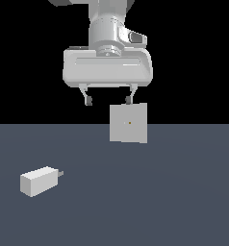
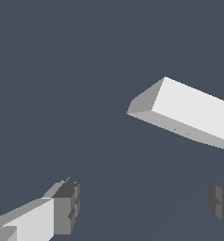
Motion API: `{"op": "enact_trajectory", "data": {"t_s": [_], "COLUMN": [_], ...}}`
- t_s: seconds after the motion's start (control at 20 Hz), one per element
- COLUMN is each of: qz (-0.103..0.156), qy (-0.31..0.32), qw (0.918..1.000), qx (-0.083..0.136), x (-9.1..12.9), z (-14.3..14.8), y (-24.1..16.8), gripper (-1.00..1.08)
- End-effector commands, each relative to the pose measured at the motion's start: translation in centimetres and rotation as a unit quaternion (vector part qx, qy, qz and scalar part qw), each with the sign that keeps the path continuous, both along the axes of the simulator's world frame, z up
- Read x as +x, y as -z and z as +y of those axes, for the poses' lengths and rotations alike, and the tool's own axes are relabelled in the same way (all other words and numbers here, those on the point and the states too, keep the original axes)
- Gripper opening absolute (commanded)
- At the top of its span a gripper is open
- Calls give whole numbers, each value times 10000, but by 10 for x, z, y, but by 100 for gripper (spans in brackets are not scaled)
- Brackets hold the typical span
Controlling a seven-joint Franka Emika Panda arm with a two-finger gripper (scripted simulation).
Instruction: Plug the charger into the wall socket.
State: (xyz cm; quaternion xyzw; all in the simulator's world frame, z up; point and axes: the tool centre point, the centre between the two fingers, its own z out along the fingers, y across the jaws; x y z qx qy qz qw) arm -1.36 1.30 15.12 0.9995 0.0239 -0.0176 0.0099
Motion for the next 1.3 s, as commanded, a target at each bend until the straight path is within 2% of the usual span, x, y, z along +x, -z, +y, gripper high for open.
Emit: {"op": "enact_trajectory", "data": {"t_s": [0.0, 0.35, 0.75, 1.25], "qz": [0, -22, -98, -244], "qy": [0, 142, 633, 1567], "qw": [10000, 9999, 9979, 9874], "qx": [0, 0, 0, 0], "x": [0, -6, -28, -63], "z": [0, 3, 16, 47], "y": [0, 4, 18, 47], "gripper": [100, 100, 100, 100]}}
